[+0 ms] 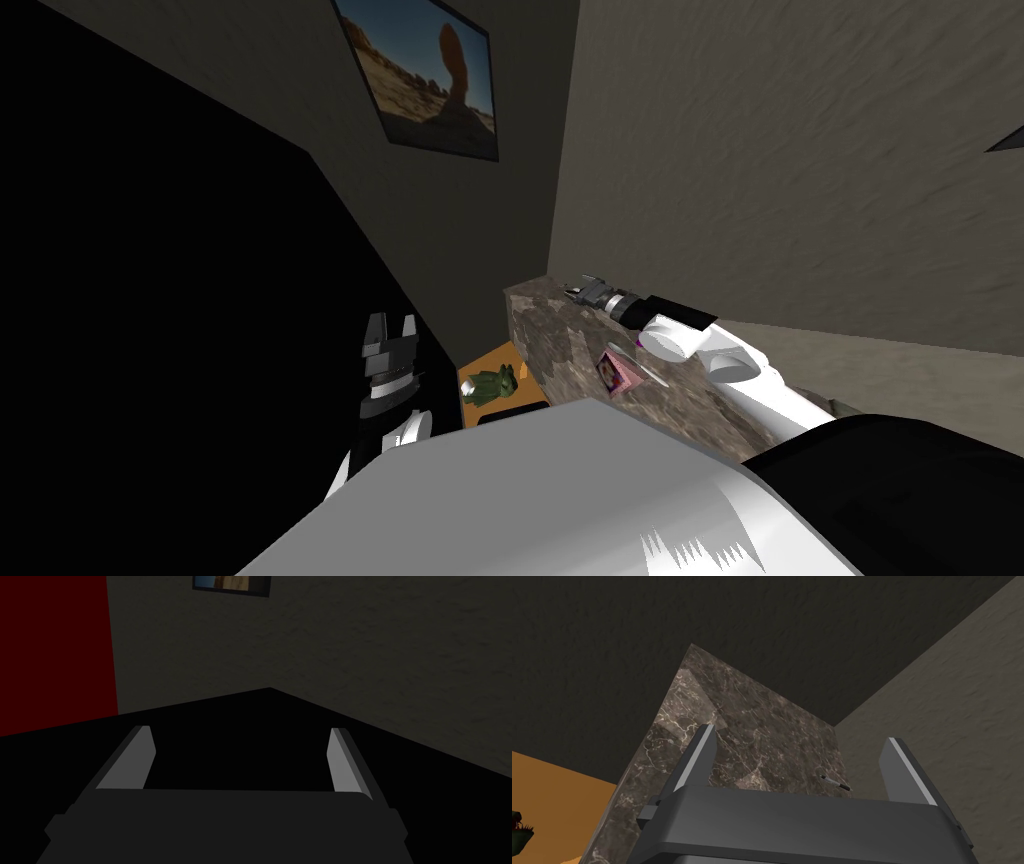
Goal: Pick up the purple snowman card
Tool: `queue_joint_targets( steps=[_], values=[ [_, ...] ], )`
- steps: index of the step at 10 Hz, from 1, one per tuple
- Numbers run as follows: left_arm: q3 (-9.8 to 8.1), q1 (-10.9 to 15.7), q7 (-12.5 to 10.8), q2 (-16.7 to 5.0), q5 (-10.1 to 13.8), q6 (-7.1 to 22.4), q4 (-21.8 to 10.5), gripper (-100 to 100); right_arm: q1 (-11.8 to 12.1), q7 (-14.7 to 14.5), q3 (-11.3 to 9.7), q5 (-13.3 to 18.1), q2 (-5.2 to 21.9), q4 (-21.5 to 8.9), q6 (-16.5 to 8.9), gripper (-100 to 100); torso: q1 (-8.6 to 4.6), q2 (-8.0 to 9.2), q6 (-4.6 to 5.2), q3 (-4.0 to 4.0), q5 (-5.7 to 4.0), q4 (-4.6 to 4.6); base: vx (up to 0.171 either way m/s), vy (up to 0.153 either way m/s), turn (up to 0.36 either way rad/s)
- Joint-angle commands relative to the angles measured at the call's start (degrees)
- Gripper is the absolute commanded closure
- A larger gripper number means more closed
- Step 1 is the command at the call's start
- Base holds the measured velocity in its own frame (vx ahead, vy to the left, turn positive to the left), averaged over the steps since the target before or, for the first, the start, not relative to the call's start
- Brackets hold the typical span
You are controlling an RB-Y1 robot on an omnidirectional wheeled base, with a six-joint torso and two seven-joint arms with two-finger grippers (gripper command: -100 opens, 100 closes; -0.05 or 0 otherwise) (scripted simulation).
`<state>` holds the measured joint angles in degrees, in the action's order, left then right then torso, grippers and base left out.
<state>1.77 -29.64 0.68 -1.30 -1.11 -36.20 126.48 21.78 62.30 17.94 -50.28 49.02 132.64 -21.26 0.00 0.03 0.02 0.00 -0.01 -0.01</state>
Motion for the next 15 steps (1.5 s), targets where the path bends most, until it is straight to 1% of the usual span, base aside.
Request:
queue_joint_targets(
  steps=[1, 6, 8, 11, 15],
  values=[
    [0.00, 0.00, 0.00, 0.00, 0.00, 0.00, 0.00, 0, 0.02, 0.00, 0.02, -0.02, 0.01, 0.01, 0.01, -100, 0.00, 0.00, 0.00, 0.00, 0.00, 0.00, -0.007, 0.000, -0.024],
    [0.00, 0.00, 0.00, 0.00, 0.00, 0.00, 0.00, 0, 0.02, 0.00, 0.02, -0.02, 0.01, 0.01, 0.01, -100, 0.00, -0.02, 0.00, -0.01, 0.00, -0.01, 0.014, 0.000, -0.010],
    [0.00, 0.00, 0.00, 0.00, 0.00, 0.00, 0.00, 0, 1.54, 2.72, 1.98, -3.21, 1.88, 0.21, -2.38, -100, -0.01, 0.01, 0.00, 0.00, 0.00, 0.00, 0.009, 0.000, 0.032],
    [0.00, 0.00, 0.00, 0.00, 0.00, 0.00, 0.00, 0, 3.15, 5.42, 3.81, -6.33, 3.69, 0.45, -4.71, -100, 0.00, 0.00, 0.00, 0.00, 0.00, 0.00, 0.008, 0.000, 0.027],
    [0.00, 0.00, 0.00, 0.00, 0.00, 0.00, 0.00, 0, 6.06, 9.82, 6.60, -11.39, 6.61, 1.04, -8.42, -100, 0.00, -0.01, 0.00, -0.01, 0.00, 0.00, 0.009, 0.000, 0.030]
  ],
)
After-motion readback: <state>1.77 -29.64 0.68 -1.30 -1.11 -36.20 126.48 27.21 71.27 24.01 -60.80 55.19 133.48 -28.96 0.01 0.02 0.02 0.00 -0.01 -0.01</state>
